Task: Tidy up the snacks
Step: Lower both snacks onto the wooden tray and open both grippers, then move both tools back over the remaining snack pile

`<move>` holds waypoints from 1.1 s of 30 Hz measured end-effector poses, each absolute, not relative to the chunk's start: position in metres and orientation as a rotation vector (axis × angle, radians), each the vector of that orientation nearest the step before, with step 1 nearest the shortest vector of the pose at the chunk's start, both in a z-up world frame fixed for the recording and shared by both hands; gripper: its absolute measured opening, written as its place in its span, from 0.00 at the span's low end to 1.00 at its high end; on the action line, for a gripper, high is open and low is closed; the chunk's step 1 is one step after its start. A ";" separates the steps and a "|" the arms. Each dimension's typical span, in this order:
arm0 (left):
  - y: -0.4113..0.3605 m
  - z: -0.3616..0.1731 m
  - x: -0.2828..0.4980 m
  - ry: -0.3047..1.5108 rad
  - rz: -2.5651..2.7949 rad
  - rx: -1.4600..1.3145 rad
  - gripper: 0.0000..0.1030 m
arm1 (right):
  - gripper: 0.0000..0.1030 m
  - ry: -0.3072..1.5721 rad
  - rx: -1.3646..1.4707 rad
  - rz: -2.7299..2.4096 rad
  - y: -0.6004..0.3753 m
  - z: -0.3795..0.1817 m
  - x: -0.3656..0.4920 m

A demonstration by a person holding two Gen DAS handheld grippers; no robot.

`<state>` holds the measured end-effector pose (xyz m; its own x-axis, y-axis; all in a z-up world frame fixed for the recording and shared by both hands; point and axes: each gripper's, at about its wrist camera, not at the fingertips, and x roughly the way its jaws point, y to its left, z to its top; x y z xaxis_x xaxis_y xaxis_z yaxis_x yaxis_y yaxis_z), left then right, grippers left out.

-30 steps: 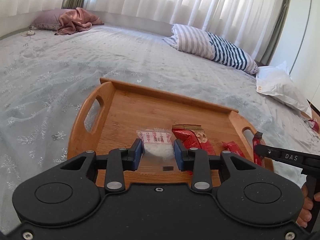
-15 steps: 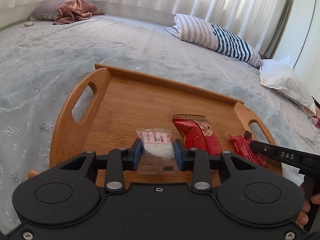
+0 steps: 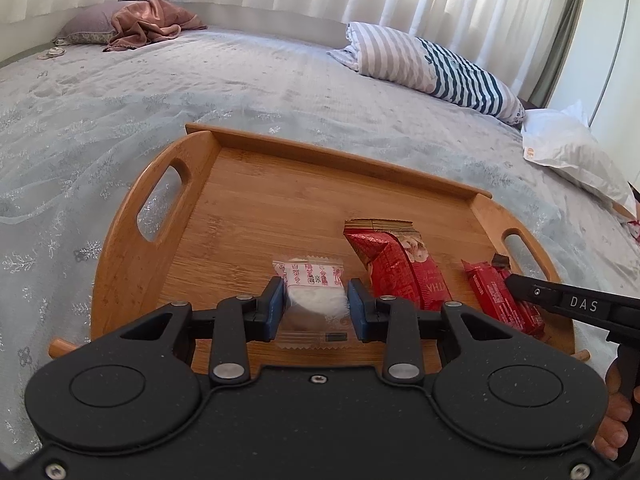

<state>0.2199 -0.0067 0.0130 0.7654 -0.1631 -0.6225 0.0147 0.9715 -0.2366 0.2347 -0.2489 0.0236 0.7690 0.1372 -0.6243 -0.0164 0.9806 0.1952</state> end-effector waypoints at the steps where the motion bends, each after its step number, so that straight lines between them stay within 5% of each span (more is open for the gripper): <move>1: -0.007 0.013 0.220 0.694 -0.099 -0.224 0.32 | 0.27 0.689 0.183 0.085 -0.249 0.024 0.235; 3: -0.008 0.014 0.219 0.687 -0.098 -0.217 0.36 | 0.40 0.686 0.185 0.082 -0.249 0.024 0.234; 6: -0.008 0.018 0.214 0.665 -0.101 -0.204 0.54 | 0.50 0.674 0.188 0.079 -0.249 0.027 0.230; 15: -0.006 0.038 0.180 0.591 -0.131 -0.130 0.87 | 0.74 0.600 0.180 0.106 -0.254 0.045 0.199; 20: -0.003 0.043 0.149 0.566 -0.166 -0.119 0.92 | 0.87 0.547 0.142 0.137 -0.250 0.051 0.170; 33: 0.000 0.034 0.068 0.521 -0.209 -0.087 0.97 | 1.00 0.446 -0.048 0.144 -0.225 0.040 0.096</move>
<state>0.0680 -0.0003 0.0341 0.8465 -0.2196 -0.4849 0.1757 0.9752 -0.1349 0.0957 -0.2249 0.0398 0.8922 0.1287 -0.4329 -0.1497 0.9886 -0.0144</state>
